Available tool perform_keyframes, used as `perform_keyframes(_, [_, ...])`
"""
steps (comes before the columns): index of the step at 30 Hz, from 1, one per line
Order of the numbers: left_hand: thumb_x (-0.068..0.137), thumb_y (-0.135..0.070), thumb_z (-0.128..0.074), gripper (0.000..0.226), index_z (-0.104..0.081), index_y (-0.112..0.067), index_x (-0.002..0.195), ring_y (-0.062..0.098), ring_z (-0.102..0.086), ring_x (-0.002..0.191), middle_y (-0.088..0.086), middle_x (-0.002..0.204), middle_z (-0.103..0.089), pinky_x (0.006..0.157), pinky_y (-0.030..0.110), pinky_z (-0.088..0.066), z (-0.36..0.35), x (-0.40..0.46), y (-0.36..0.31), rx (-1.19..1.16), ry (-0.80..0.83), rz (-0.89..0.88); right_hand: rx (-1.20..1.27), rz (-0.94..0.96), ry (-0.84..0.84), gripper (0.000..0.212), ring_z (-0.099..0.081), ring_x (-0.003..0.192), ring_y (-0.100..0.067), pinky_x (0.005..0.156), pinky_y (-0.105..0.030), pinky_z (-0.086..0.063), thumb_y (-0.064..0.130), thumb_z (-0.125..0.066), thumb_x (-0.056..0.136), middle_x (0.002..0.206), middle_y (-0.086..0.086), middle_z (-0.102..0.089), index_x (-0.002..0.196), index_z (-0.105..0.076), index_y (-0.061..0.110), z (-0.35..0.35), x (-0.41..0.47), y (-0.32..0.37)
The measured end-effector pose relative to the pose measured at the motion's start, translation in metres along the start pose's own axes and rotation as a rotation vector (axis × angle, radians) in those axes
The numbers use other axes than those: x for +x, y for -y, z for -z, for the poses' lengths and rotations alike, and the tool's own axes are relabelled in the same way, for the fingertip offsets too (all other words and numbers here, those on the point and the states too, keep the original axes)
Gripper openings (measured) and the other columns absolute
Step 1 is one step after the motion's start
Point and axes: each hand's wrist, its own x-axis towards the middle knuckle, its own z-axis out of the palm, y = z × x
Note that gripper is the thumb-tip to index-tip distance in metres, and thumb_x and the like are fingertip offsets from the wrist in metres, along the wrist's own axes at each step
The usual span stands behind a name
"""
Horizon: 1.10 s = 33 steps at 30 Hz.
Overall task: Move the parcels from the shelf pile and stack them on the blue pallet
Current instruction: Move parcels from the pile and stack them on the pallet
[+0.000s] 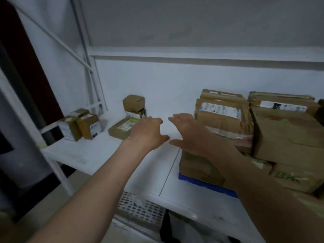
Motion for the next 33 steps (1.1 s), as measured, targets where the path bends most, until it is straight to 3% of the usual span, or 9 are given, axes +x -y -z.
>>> perform_keyframes(5, [0.082, -0.056, -0.063, 0.066, -0.046, -0.025, 0.138, 0.022, -0.044, 0.128, 0.000, 0.141, -0.047, 0.094, 0.032, -0.041, -0.013, -0.006, 0.074, 0.020, 0.078, 0.062, 0.063, -0.051, 0.155, 0.080, -0.011, 0.144, -0.025, 0.115, -0.036, -0.017, 0.044, -0.060, 0.088, 0.157, -0.008, -0.018, 0.150, -0.019, 0.013, -0.040, 0.040, 0.042])
perform_keyframes(11, [0.081, -0.055, -0.065, 0.068, -0.041, -0.031, 0.140, 0.019, -0.046, 0.126, -0.005, 0.144, -0.045, 0.087, 0.028, -0.040, -0.021, -0.006, 0.180, -0.044, 0.105, 0.146, 0.111, -0.062, 0.213, 0.080, -0.018, 0.142, -0.027, 0.113, -0.036, -0.021, 0.044, -0.062, 0.087, 0.155, -0.008, -0.022, 0.149, -0.021, 0.015, -0.082, 0.105, 0.107])
perform_keyframes(18, [0.083, -0.056, -0.061, 0.067, -0.041, -0.028, 0.141, 0.023, -0.037, 0.133, 0.001, 0.146, -0.040, 0.100, 0.036, -0.038, -0.038, 0.000, 0.283, -0.031, 0.259, 0.188, 0.163, -0.064, 0.308, 0.081, -0.020, 0.140, -0.031, 0.113, -0.041, -0.026, 0.044, -0.063, 0.086, 0.155, -0.008, -0.021, 0.149, -0.021, 0.014, -0.138, 0.166, 0.172])
perform_keyframes(28, [0.083, -0.054, -0.062, 0.069, -0.041, -0.025, 0.141, 0.022, -0.040, 0.130, 0.000, 0.143, -0.041, 0.102, 0.036, -0.037, -0.085, 0.016, 0.361, -0.128, 0.355, 0.211, 0.134, -0.101, 0.430, 0.082, -0.014, 0.143, -0.031, 0.114, -0.043, -0.023, 0.046, -0.062, 0.086, 0.156, -0.012, -0.017, 0.149, -0.022, 0.014, -0.196, 0.219, 0.200])
perform_keyframes(33, [0.091, -0.045, -0.057, 0.069, -0.026, -0.025, 0.149, 0.023, -0.032, 0.138, 0.001, 0.152, -0.032, 0.109, 0.036, -0.030, -0.114, 0.043, 0.377, -0.228, 0.413, 0.171, 0.122, -0.148, 0.465, 0.080, -0.013, 0.143, -0.031, 0.113, -0.044, -0.025, 0.045, -0.063, 0.086, 0.157, -0.012, -0.014, 0.148, -0.024, 0.014, -0.224, 0.240, 0.180])
